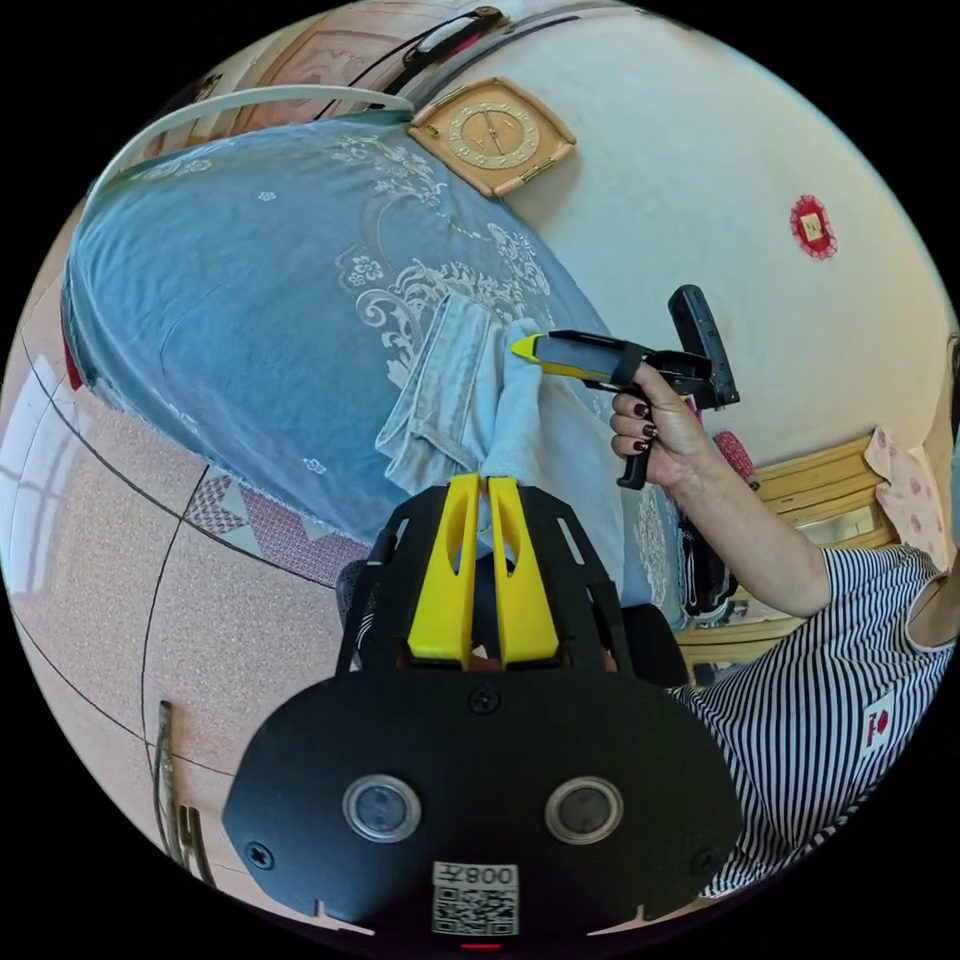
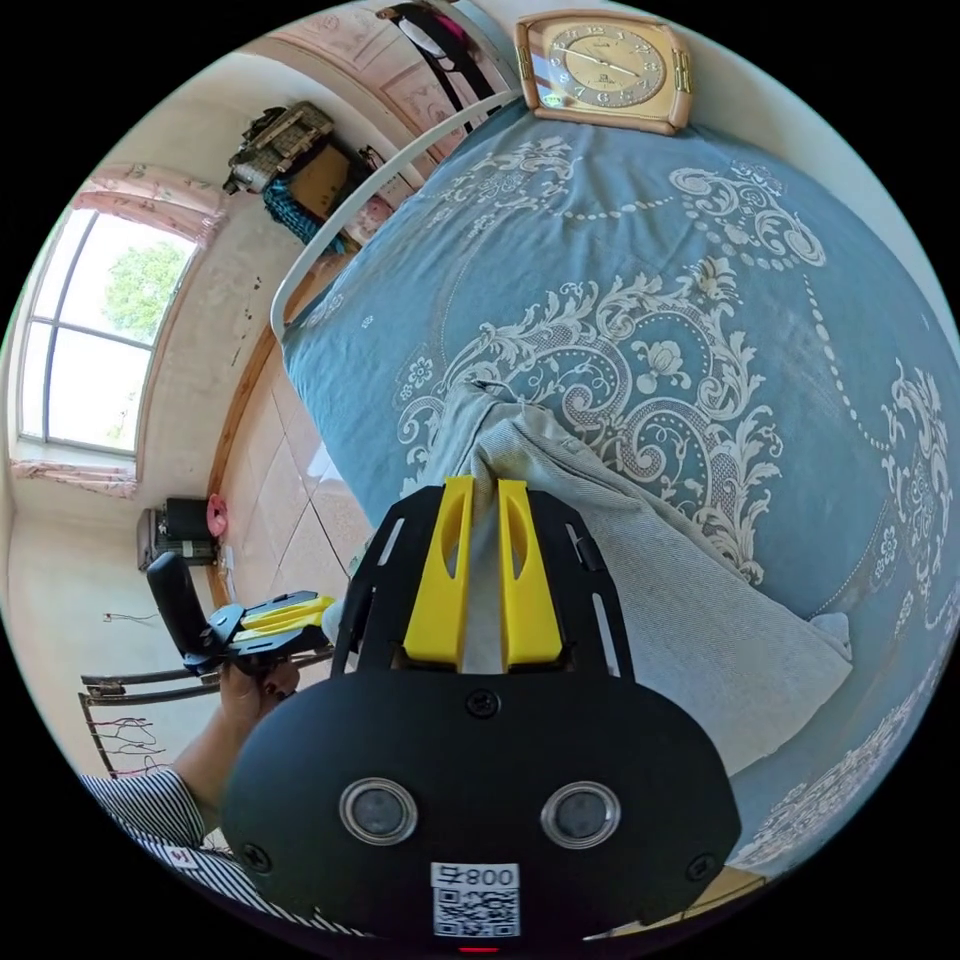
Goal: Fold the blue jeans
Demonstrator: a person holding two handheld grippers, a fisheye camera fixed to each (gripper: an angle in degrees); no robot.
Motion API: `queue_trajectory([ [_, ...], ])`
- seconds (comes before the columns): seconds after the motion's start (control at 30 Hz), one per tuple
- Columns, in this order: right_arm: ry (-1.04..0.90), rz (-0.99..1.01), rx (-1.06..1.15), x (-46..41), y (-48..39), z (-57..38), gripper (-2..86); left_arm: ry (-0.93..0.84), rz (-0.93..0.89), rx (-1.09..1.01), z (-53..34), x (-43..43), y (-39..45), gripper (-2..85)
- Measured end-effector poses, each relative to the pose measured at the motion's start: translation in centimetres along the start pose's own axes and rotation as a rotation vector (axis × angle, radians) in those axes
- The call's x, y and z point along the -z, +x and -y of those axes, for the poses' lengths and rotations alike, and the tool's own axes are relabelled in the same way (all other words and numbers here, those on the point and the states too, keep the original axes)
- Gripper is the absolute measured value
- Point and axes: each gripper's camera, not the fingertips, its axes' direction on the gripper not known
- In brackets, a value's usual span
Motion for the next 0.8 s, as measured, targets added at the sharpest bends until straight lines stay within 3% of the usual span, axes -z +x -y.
queue_trajectory([
  [0.2,-0.014,0.042,0.041,-0.8,-2.7,2.0,7.2,0.075,0.083,0.034,-1.8,2.3,0.1,1.8],
  [0.4,0.049,0.119,0.147,1.1,-5.9,1.6,5.7,0.134,0.149,-0.126,-2.3,2.9,5.5,0.6],
  [0.5,0.083,0.049,0.197,1.7,-7.7,1.3,3.4,0.075,0.156,-0.215,-1.9,0.5,8.1,0.4],
  [0.67,0.083,-0.108,0.247,0.4,-10.5,2.9,1.0,-0.047,0.397,-0.236,-1.9,-4.0,10.0,0.2],
  [0.8,0.009,-0.182,0.260,-2.8,-12.6,5.1,0.2,-0.042,0.428,-0.224,-2.5,-5.2,10.6,0.1],
])
